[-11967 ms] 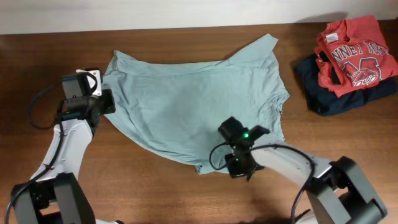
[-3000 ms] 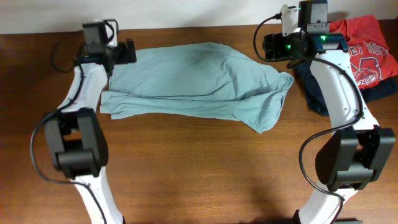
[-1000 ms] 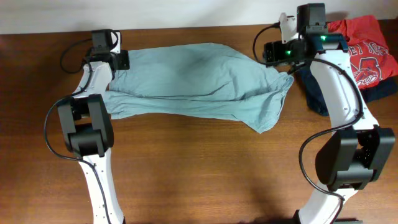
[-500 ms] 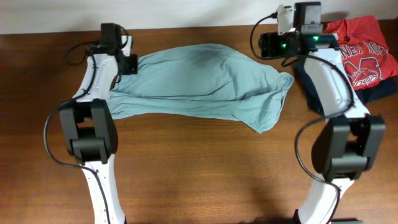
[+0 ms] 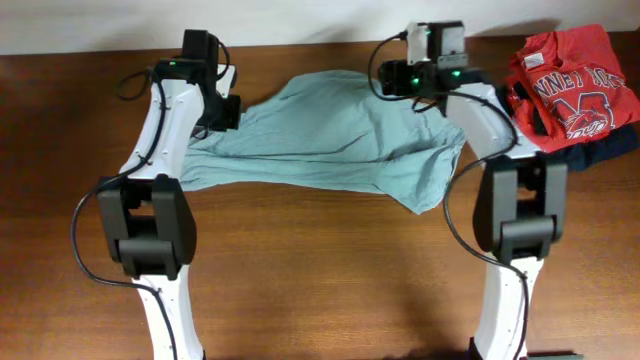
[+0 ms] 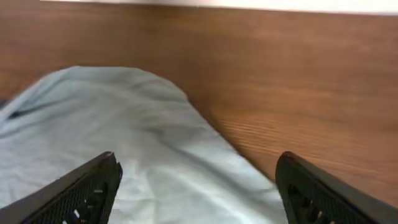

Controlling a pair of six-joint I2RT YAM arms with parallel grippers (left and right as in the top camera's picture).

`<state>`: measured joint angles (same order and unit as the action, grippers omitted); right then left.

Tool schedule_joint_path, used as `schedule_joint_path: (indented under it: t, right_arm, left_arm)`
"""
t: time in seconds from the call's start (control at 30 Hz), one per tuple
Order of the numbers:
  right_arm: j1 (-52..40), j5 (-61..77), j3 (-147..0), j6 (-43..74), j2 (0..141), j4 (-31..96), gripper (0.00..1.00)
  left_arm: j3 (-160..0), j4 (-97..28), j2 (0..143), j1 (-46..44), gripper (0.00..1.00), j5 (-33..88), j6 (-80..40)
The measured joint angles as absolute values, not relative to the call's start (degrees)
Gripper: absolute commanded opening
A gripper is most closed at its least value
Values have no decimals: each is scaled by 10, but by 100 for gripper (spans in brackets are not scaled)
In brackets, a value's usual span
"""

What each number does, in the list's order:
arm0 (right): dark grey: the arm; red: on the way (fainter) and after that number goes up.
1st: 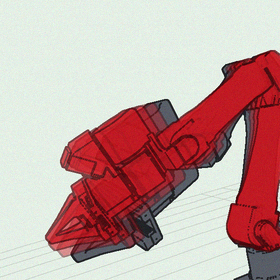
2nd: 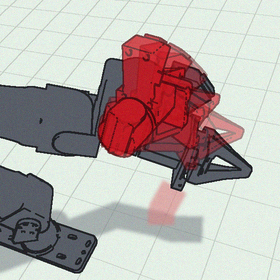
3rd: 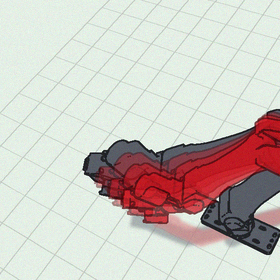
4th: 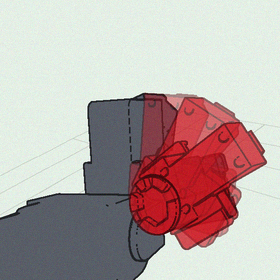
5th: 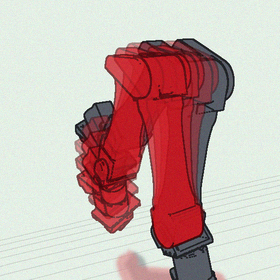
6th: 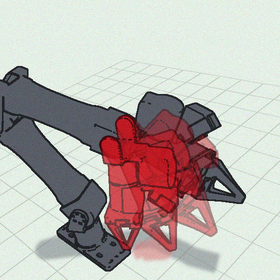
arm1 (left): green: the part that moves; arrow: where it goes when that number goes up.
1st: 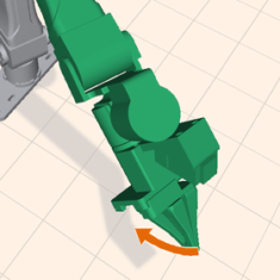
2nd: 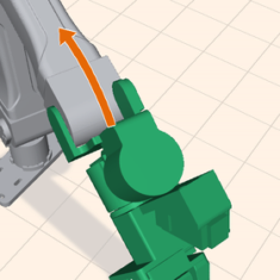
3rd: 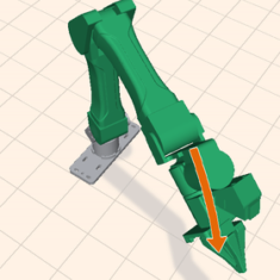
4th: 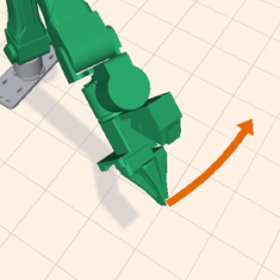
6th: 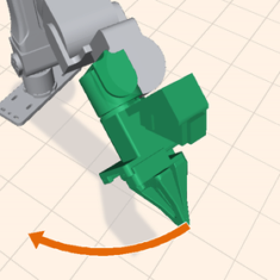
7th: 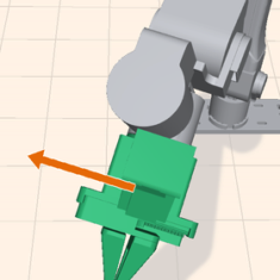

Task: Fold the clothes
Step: 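Grasp the top corners with both grippers and pull them inward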

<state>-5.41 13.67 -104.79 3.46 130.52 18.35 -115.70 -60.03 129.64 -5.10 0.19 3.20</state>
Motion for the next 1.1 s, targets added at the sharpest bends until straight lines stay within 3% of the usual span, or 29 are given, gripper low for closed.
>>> schedule_joint_path:
  t: [0.6,0.77,0.93,1.1]
  right_arm:
    - [-67,139,-1048,108,1386,136,82]
    - [-72,140,-1048,117,1396,119,58]
    - [-73,142,-1048,130,1399,109,21]
    - [-73,145,-1048,137,1399,112,13]
  left_arm:
    - [-1157,-606,1296,-51,1,2,30]
    - [-1157,-606,1296,-51,1,2,30]
    - [-1157,-604,1296,-51,1,2,30]
    - [-1157,-594,1296,-51,1,2,30]
